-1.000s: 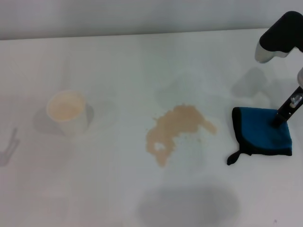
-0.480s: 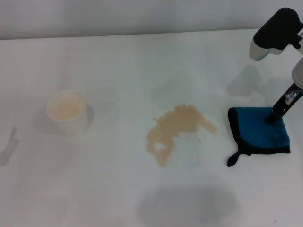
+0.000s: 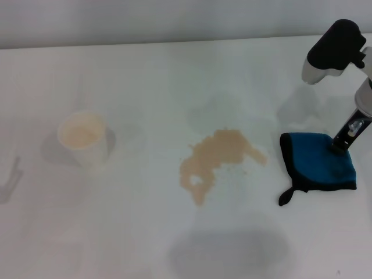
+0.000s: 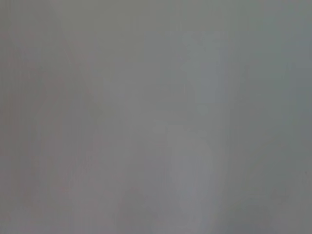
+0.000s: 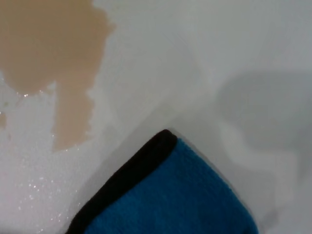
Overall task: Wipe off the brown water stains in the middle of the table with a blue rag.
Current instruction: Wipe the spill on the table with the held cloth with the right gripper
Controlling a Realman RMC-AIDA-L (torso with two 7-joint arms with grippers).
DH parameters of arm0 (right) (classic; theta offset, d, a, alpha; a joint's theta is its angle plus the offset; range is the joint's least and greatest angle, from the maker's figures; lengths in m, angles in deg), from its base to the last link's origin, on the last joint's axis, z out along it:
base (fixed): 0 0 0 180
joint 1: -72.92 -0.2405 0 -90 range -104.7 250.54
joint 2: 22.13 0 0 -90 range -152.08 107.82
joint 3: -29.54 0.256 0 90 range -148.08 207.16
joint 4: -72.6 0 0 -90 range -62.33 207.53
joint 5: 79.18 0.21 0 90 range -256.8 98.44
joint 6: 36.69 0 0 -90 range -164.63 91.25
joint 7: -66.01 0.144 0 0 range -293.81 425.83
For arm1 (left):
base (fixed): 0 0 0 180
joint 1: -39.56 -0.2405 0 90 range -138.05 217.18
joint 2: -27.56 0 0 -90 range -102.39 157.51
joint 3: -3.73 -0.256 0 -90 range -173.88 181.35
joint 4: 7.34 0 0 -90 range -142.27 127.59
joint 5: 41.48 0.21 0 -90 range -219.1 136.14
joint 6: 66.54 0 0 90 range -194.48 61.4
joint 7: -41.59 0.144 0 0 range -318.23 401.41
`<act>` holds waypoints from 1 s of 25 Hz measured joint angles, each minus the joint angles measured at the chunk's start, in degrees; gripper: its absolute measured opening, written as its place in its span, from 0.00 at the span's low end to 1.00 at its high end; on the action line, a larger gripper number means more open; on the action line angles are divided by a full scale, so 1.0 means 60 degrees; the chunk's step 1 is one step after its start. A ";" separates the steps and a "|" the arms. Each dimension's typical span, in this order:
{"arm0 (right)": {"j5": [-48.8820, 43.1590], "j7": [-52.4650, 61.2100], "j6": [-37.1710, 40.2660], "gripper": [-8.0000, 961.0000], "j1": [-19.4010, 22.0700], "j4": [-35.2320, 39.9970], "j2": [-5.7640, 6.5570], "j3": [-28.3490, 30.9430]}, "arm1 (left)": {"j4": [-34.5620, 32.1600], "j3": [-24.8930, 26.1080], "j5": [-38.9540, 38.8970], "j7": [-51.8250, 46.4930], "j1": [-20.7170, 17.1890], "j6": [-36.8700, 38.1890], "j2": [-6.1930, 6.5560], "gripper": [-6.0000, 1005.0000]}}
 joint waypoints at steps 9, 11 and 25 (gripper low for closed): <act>0.0776 -0.0028 -0.0239 0.06 0.0097 0.0710 -0.0029 -0.0295 | 0.0000 -0.0027 0.0015 0.0000 0.0000 0.0035 0.0027 0.87; 0.1095 -0.0023 -0.0241 0.06 0.0078 0.0735 -0.0028 -0.0595 | 0.0000 -0.0030 0.0016 0.0000 0.0000 0.0038 0.0029 0.87; 0.3143 0.0687 0.0732 0.06 -0.0826 0.0640 -0.0118 -0.3443 | -0.0014 -0.0049 0.0087 0.0000 0.0073 0.0073 0.0045 0.87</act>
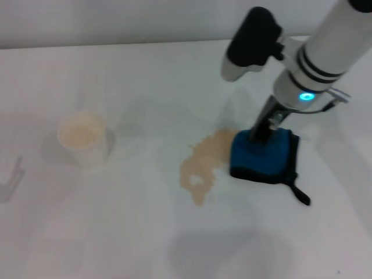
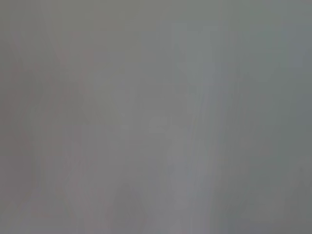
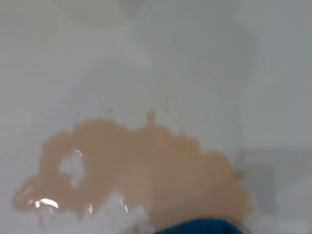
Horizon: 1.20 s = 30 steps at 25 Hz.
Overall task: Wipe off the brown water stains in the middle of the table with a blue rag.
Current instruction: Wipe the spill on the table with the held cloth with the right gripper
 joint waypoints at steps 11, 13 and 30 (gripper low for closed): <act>0.2595 0.0088 0.0248 0.06 -0.0604 0.0291 -0.0027 -0.2501 | -0.0002 0.0001 0.0003 0.0000 0.0038 0.0005 0.0000 0.87; 0.3070 0.0008 0.0112 0.06 -0.0625 0.0444 -0.0028 -0.2782 | -0.0006 0.0000 0.0003 0.0000 0.0039 0.0003 0.0000 0.87; 0.4761 -0.0826 0.0959 0.06 -0.1066 -0.0021 -0.0027 -0.3714 | -0.0091 -0.0029 0.0109 0.0000 0.0073 -0.0105 -0.0032 0.87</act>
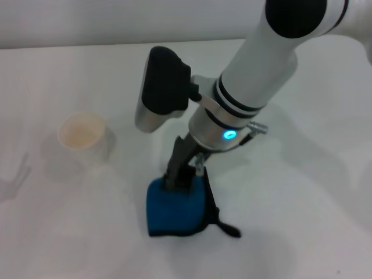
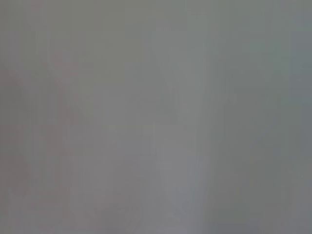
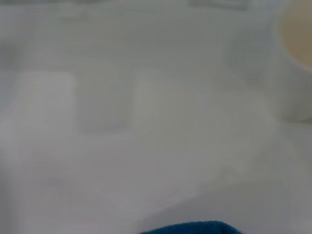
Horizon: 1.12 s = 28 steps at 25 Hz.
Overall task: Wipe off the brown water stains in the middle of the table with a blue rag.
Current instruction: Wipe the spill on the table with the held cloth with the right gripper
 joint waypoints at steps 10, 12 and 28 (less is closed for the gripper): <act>-0.1244 0.0261 0.1613 0.06 -0.0654 -0.1176 0.0047 0.0480 | 0.0075 0.0001 0.0011 0.0000 -0.0019 0.0000 -0.0013 0.87; -0.1706 0.0313 0.1669 0.06 -0.0704 -0.1273 0.0034 0.0908 | 0.0076 0.0001 0.0011 0.0000 -0.0024 0.0000 -0.0013 0.87; -0.6075 0.1785 0.1377 0.06 -0.0591 -0.1480 0.0101 0.2879 | 0.0000 0.0058 -0.0047 -0.0016 0.0010 0.0080 0.0033 0.87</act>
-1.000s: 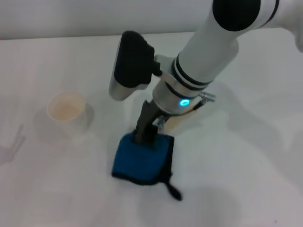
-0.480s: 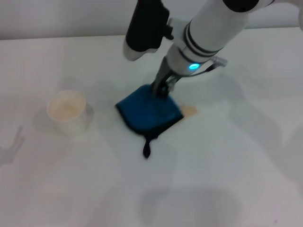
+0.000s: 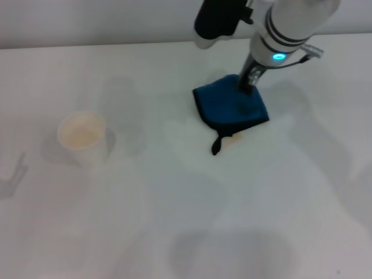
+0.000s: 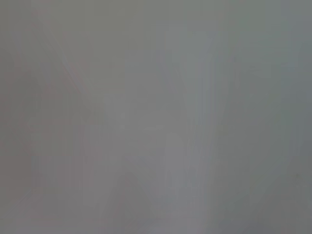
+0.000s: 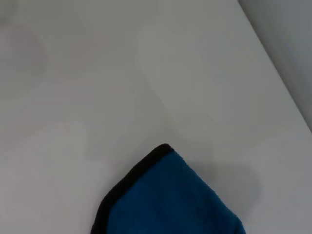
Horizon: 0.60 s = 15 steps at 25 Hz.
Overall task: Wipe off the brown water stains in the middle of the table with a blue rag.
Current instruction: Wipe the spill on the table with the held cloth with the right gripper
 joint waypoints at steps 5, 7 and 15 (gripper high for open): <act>0.0347 -0.0636 -0.0842 0.06 0.0119 -0.0017 0.0008 0.0210 | -0.0012 0.0003 -0.0003 0.0000 0.0087 0.0025 0.0000 0.87; 0.0950 -0.1147 -0.1313 0.06 0.0133 -0.0092 -0.0020 0.0212 | -0.0013 0.0001 -0.0003 0.0002 0.0100 0.0030 -0.0001 0.87; 0.3372 -0.2643 -0.3107 0.06 0.0134 -0.0214 -0.0088 0.0118 | -0.0026 0.0001 -0.0002 0.0010 0.0124 0.0041 -0.0001 0.87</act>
